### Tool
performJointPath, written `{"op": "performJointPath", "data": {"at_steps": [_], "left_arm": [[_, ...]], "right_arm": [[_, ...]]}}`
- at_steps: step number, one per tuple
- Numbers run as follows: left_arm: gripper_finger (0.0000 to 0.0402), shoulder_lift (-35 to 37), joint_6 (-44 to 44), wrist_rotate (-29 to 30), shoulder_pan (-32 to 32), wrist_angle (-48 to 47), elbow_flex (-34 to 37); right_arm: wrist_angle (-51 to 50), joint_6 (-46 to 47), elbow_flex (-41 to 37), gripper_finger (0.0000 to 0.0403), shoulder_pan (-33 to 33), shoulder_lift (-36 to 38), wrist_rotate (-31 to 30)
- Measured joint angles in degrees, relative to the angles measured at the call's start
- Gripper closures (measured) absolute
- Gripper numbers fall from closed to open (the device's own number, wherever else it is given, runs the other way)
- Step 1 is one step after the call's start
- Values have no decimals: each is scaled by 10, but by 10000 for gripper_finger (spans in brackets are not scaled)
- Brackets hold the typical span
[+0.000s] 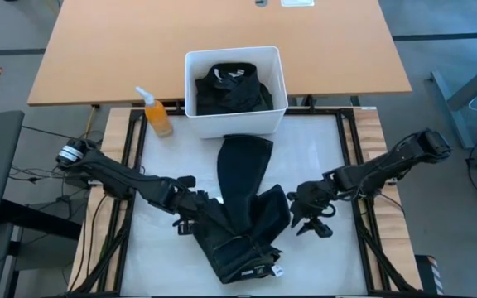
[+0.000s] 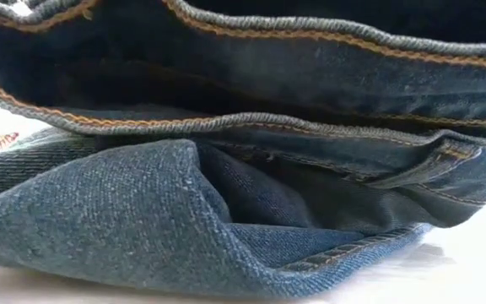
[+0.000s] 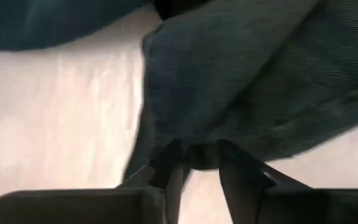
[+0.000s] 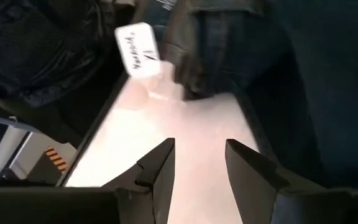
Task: Fold laundry
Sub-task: Fold the dark blue jeans from the white laundry organizer
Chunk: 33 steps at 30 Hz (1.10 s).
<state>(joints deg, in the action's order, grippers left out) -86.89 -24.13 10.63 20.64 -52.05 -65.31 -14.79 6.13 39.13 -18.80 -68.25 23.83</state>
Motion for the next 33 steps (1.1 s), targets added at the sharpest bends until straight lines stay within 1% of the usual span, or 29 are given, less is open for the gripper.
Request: {"op": "performJointPath", "data": {"at_steps": [2,5,7,9,11,14,18,20,21,23,27,30,33], "left_arm": [[290,0,-17,-22,4,4,-12],[284,1,-48,-59,19,20,-22],[284,1,-64,-70,38,39,-22],[287,1,-76,-67,63,56,-23],[290,1,-90,-45,91,82,-23],[295,1,-93,19,136,159,-23],[298,-14,-43,129,193,279,-23],[298,-33,-9,164,212,333,-24],[299,-43,6,174,222,345,-24],[299,-68,49,181,228,374,-23],[299,-116,136,154,236,410,-23],[299,-135,142,153,238,417,-23],[299,-137,143,143,238,408,-23]], "right_arm": [[27,-3,0,235,-11,0,-2],[71,-28,0,235,-28,0,-18],[96,-50,0,235,-43,-1,-29],[115,-75,0,235,-61,-4,-32],[120,-97,0,235,-81,-6,-38],[140,-117,0,235,-110,-16,-72],[178,-142,1,235,-138,-43,-88],[194,-153,1,235,-149,-60,-88],[204,-156,1,235,-153,-70,-88],[218,-156,1,235,-161,-88,-88],[250,-156,1,235,-176,-114,-90],[259,-156,6,235,-184,-127,-91],[260,-155,10,235,-185,-132,-91]]}}
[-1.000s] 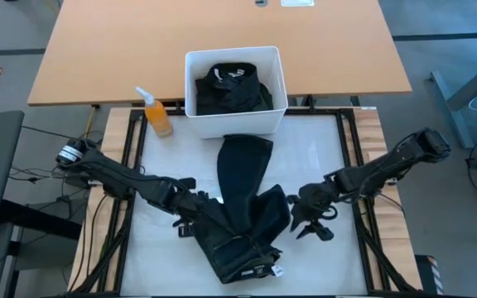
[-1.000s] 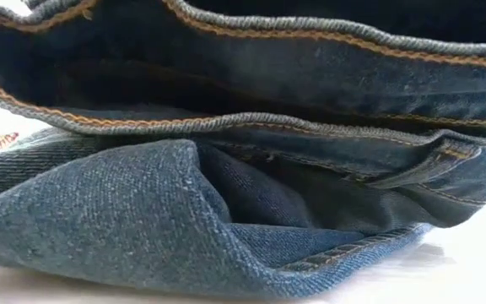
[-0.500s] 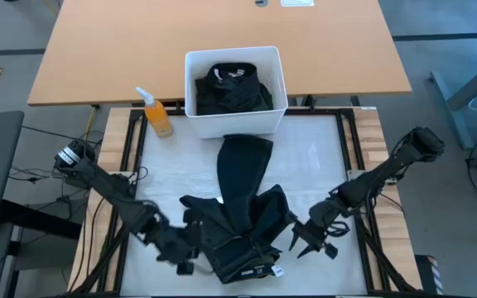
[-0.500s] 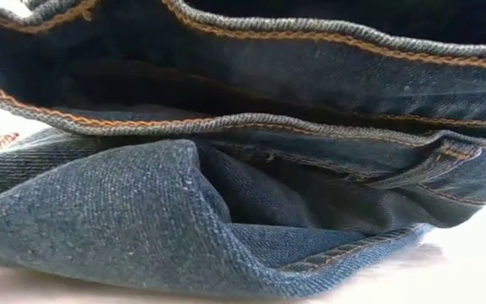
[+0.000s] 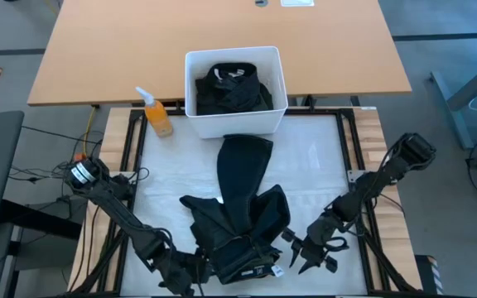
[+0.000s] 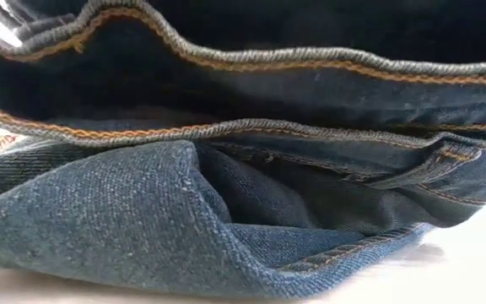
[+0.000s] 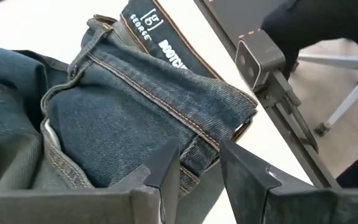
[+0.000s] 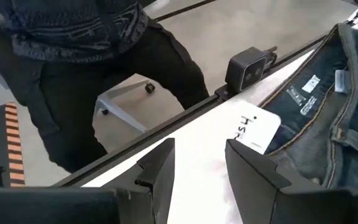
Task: Fold laundry
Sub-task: Fold the dark blue jeans from the white laundry organizer
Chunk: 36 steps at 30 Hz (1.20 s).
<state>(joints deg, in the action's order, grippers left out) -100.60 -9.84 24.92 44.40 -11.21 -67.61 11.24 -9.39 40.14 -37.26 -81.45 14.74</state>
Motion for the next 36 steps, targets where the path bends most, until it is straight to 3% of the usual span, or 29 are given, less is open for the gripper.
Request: {"op": "performJointPath", "data": {"at_steps": [6,12,23,31,36], "left_arm": [[286,0,41,-3,-3,2,0],[237,0,62,-8,-23,-1,0],[142,0,174,-100,-43,-5,0],[136,-12,287,-2,-17,-20,0],[136,-51,301,18,-11,14,-1]], "right_arm": [[-3,3,1,235,3,0,-15],[-7,3,0,235,15,0,-15],[-9,3,0,235,29,0,-16],[-10,3,0,235,41,0,-16],[-21,3,0,235,40,1,-16]]}}
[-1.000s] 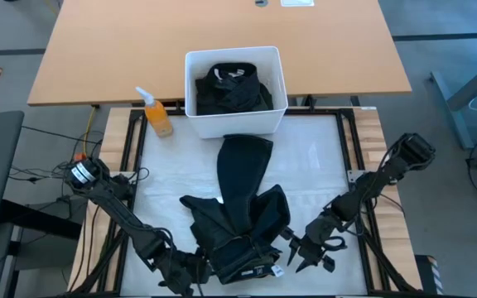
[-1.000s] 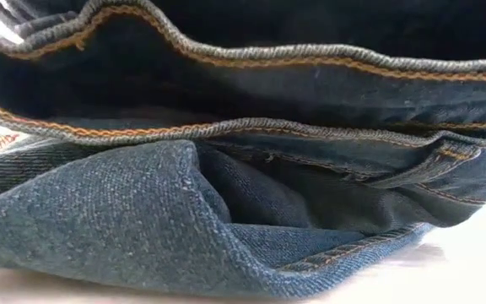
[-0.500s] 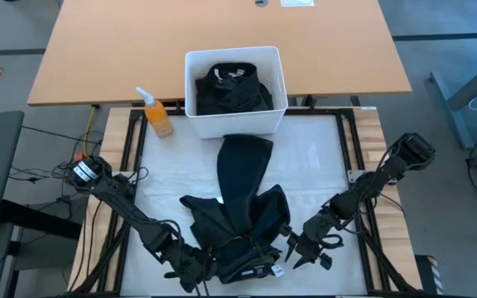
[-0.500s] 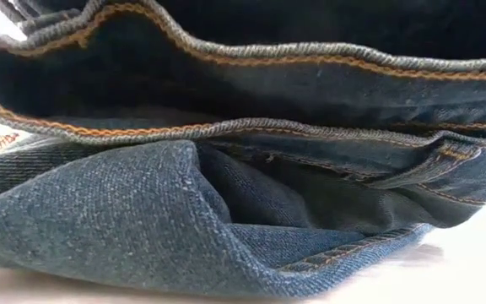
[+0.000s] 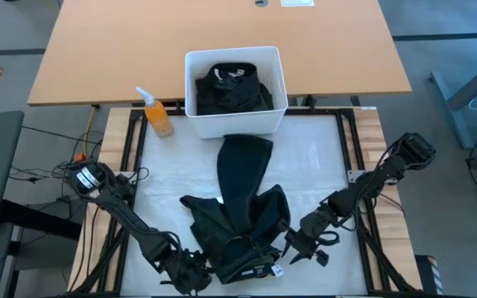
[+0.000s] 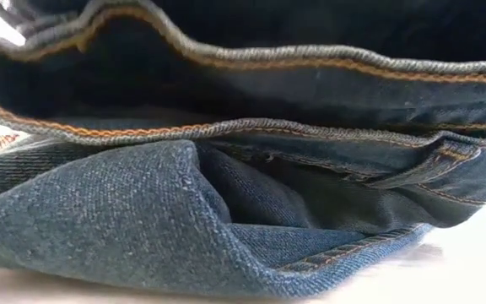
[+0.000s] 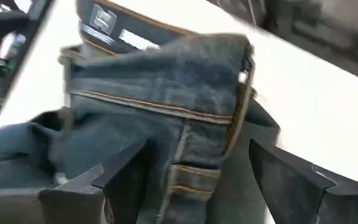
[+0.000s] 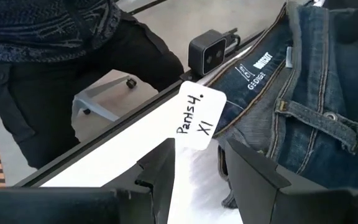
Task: Fold laundry
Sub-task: Fold the dark blue jeans from the white laundry organizer
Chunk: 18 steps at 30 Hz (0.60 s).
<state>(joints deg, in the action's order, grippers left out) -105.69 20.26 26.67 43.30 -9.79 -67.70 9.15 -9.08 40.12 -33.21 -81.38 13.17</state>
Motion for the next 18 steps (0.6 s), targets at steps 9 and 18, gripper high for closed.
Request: {"op": "performJointPath", "data": {"at_steps": [9,18], "left_arm": [[136,-59,89,106,8,94,0],[142,-61,119,163,-1,137,1]], "right_arm": [[-11,0,0,235,0,0,0],[-11,0,0,235,0,0,0]]}}
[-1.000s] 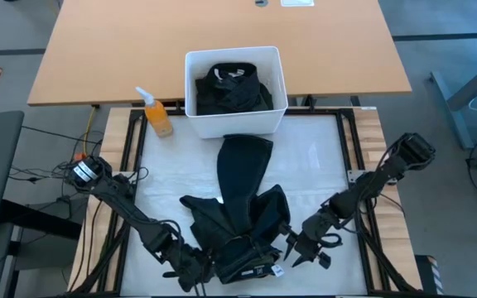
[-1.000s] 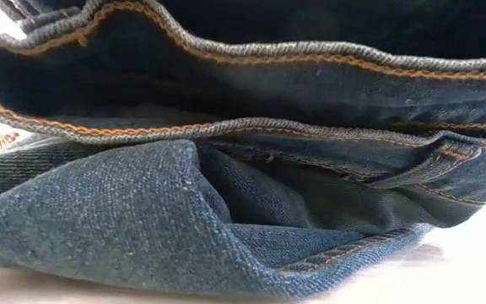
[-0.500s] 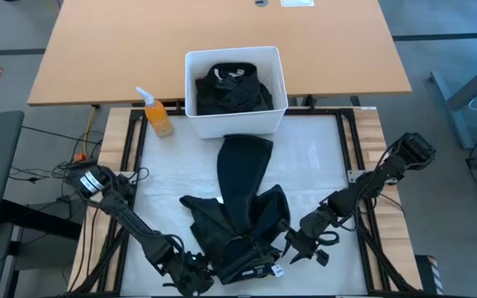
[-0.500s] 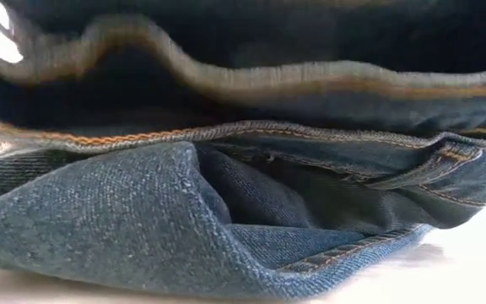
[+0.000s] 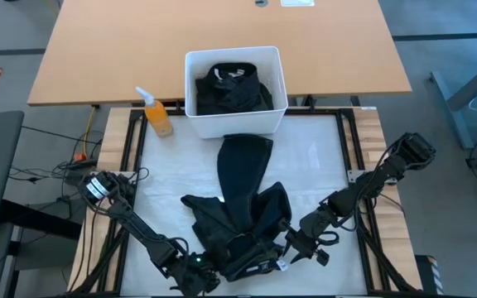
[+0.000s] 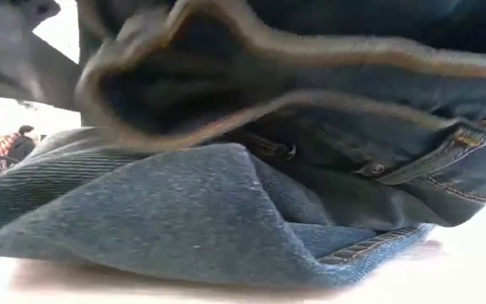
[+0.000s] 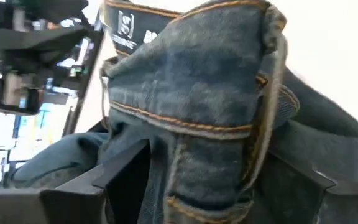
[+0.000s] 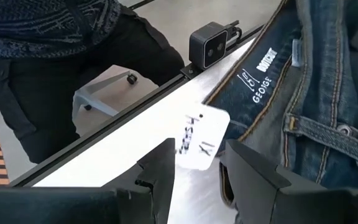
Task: Fold laundry
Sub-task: Fold the dark blue jeans from the white laundry organizer
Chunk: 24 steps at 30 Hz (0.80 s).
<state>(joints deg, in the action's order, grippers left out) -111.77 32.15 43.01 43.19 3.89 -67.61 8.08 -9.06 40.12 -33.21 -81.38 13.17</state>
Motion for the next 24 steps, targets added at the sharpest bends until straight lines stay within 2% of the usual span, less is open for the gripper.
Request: {"op": "performJointPath", "data": {"at_steps": [5,10,15,19,24], "left_arm": [[192,-23,-50,51,-4,63,0],[285,-38,-102,76,-7,99,0],[375,-6,-157,126,-13,105,0],[379,32,-162,157,-17,81,0],[352,75,-160,276,-20,98,0]], "right_arm": [[1,0,0,235,0,0,0],[2,7,0,235,-1,0,1],[1,73,0,235,-1,13,2],[-3,80,0,235,0,36,2],[-3,80,0,235,0,63,2]]}}
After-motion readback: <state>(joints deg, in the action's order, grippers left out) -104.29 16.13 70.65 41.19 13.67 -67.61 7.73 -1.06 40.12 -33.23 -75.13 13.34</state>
